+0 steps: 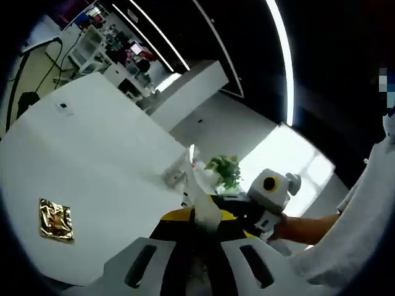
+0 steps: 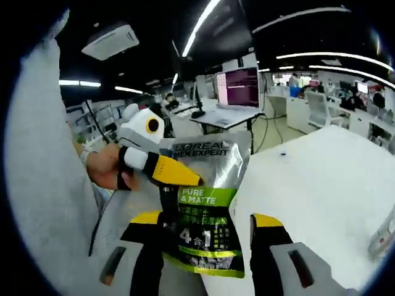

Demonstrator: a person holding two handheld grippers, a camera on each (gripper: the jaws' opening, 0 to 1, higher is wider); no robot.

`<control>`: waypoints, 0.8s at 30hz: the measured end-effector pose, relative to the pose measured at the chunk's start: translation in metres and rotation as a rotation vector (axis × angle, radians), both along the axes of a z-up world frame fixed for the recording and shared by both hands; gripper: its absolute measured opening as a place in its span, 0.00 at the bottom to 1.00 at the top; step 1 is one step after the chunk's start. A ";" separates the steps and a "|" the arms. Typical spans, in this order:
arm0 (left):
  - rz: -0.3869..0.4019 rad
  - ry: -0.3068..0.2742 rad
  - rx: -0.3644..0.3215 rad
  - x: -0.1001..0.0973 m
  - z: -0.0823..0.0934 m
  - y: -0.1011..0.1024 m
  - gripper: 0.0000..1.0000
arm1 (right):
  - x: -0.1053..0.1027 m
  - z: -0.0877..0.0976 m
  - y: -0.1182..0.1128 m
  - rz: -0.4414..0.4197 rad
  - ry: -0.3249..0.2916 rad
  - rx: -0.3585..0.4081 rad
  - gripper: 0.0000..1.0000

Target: Arrange the skincare products in the storage area until every visible bottle or jar stands upright without overlapping.

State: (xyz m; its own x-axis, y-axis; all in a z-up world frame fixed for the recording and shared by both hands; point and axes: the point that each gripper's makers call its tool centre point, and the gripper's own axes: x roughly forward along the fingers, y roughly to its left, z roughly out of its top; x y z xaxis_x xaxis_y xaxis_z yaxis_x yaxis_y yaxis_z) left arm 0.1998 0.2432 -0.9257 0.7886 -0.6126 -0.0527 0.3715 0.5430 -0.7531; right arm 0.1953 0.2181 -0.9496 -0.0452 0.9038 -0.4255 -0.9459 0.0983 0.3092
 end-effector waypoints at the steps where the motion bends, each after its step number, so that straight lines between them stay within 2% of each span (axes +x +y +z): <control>1: -0.021 -0.006 -0.001 -0.002 0.001 -0.003 0.00 | 0.004 0.001 -0.002 -0.013 0.015 0.015 0.58; 3: -0.053 -0.026 0.014 -0.006 0.003 -0.010 0.00 | 0.004 0.001 -0.008 -0.005 0.077 0.021 0.57; 5: -0.109 -0.041 -0.011 -0.012 0.008 -0.018 0.00 | -0.001 0.003 -0.010 0.028 0.149 0.033 0.51; 8: -0.201 -0.082 -0.078 -0.023 0.021 -0.030 0.00 | -0.013 0.001 -0.013 0.102 0.220 0.020 0.43; 9: -0.191 -0.080 -0.064 -0.022 0.019 -0.028 0.00 | -0.019 0.005 -0.013 0.120 0.267 0.032 0.41; 12: -0.198 -0.069 -0.086 -0.021 0.019 -0.029 0.00 | -0.036 0.014 -0.014 0.202 0.347 0.049 0.22; 15: -0.204 -0.059 -0.112 -0.021 0.019 -0.027 0.00 | -0.029 0.014 -0.016 0.176 0.356 0.051 0.13; 17: -0.204 -0.047 -0.129 -0.020 0.019 -0.026 0.00 | -0.032 0.022 -0.019 0.177 0.450 0.082 0.04; 19: -0.204 -0.039 -0.157 -0.019 0.020 -0.026 0.00 | -0.032 0.027 -0.018 0.171 0.481 0.116 0.00; 21: -0.202 -0.061 -0.158 -0.019 0.022 -0.026 0.00 | -0.034 0.033 -0.018 0.171 0.522 0.150 0.00; 23: -0.195 -0.048 -0.194 -0.016 0.023 -0.023 0.00 | -0.031 0.032 -0.018 0.149 0.520 0.159 0.00; 24: -0.186 -0.051 -0.199 -0.015 0.023 -0.021 0.01 | -0.026 0.033 -0.016 0.115 0.526 0.189 0.00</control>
State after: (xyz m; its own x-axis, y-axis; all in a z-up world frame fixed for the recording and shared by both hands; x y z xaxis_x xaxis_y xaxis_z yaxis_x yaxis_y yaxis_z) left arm 0.1846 0.2221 -0.9031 0.6602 -0.7415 0.1196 0.4908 0.3053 -0.8161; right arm 0.1692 0.2021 -0.9163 -0.3102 0.9387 -0.1502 -0.6610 -0.0995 0.7437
